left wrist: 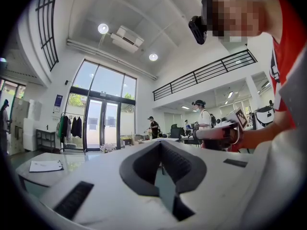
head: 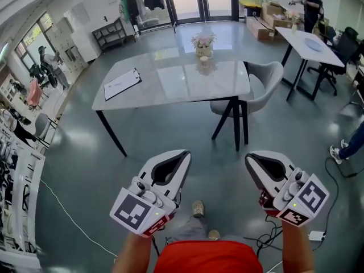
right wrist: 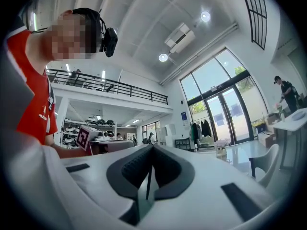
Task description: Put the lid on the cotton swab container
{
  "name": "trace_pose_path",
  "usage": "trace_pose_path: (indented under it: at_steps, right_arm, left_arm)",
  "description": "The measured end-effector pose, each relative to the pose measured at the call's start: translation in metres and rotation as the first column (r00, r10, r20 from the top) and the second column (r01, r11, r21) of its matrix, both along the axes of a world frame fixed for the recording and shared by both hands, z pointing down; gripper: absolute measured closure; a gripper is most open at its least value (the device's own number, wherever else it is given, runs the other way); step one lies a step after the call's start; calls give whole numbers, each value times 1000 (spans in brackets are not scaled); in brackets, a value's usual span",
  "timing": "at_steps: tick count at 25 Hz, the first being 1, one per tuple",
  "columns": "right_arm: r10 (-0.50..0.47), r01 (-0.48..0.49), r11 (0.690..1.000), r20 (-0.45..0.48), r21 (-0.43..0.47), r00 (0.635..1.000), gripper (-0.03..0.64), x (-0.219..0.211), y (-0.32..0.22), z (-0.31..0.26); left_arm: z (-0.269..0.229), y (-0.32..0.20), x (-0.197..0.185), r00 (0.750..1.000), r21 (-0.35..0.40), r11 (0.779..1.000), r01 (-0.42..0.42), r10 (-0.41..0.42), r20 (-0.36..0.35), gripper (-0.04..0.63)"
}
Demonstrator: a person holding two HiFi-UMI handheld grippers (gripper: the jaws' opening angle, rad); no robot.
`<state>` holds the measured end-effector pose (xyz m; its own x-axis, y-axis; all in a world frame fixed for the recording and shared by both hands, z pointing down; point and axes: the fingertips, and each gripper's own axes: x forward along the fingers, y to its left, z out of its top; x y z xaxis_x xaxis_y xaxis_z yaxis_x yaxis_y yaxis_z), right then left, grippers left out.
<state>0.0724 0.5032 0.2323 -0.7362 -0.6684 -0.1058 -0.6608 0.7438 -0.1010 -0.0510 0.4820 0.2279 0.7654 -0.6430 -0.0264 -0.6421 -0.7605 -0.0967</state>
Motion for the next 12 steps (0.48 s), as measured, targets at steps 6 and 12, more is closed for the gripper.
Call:
trace_pose_path:
  at_steps: [6, 12]
  right_arm:
    - [7, -7, 1000, -27, -12, 1000, 621, -10, -59, 11]
    - [33, -34, 999, -41, -19, 999, 621, -21, -146, 14]
  left_arm:
    - [13, -60, -11, 1000, -5, 1000, -3, 3, -13, 584]
    - [22, -150, -27, 1000, -4, 1000, -8, 8, -15, 584]
